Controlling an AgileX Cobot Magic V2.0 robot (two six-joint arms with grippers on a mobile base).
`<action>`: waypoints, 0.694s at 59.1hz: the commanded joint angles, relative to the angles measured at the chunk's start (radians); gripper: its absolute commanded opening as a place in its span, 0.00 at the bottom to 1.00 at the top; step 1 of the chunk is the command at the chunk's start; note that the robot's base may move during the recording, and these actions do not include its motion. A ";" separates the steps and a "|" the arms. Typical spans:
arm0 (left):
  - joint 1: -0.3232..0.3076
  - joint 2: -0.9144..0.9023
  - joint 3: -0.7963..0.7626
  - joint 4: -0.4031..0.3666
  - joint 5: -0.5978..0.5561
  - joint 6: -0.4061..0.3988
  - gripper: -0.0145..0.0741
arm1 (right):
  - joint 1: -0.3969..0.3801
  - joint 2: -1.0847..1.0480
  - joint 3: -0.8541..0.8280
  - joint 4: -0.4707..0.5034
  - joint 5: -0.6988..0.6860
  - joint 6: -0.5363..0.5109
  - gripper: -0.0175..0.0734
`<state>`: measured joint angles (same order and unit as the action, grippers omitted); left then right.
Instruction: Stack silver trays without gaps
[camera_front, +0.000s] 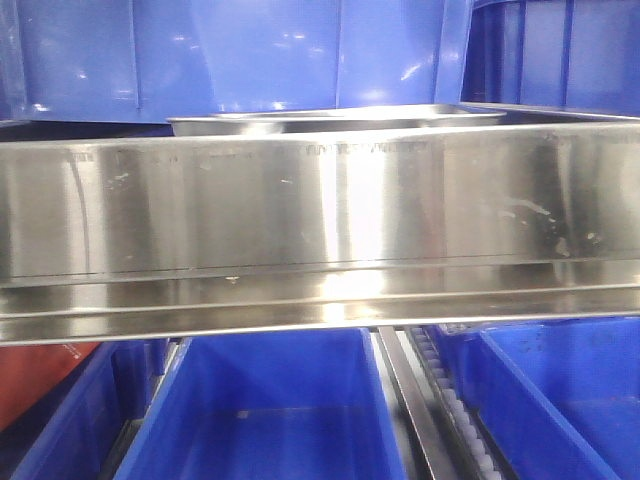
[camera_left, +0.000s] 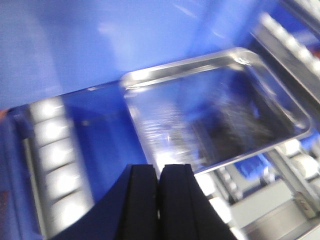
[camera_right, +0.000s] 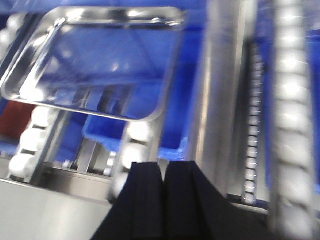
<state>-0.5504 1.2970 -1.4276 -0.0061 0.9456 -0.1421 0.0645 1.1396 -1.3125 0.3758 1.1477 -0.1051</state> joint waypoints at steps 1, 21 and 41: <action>-0.100 0.101 -0.074 0.148 0.034 -0.120 0.14 | 0.061 0.067 -0.055 -0.046 -0.044 -0.001 0.10; -0.170 0.365 -0.232 0.215 0.085 -0.218 0.23 | 0.210 0.333 -0.210 -0.247 -0.039 0.105 0.11; -0.117 0.415 -0.232 0.221 0.079 -0.303 0.67 | 0.217 0.475 -0.223 -0.249 -0.144 0.105 0.11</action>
<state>-0.6925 1.7079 -1.6510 0.2040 1.0318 -0.4122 0.2817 1.6006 -1.5259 0.1407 1.0453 0.0000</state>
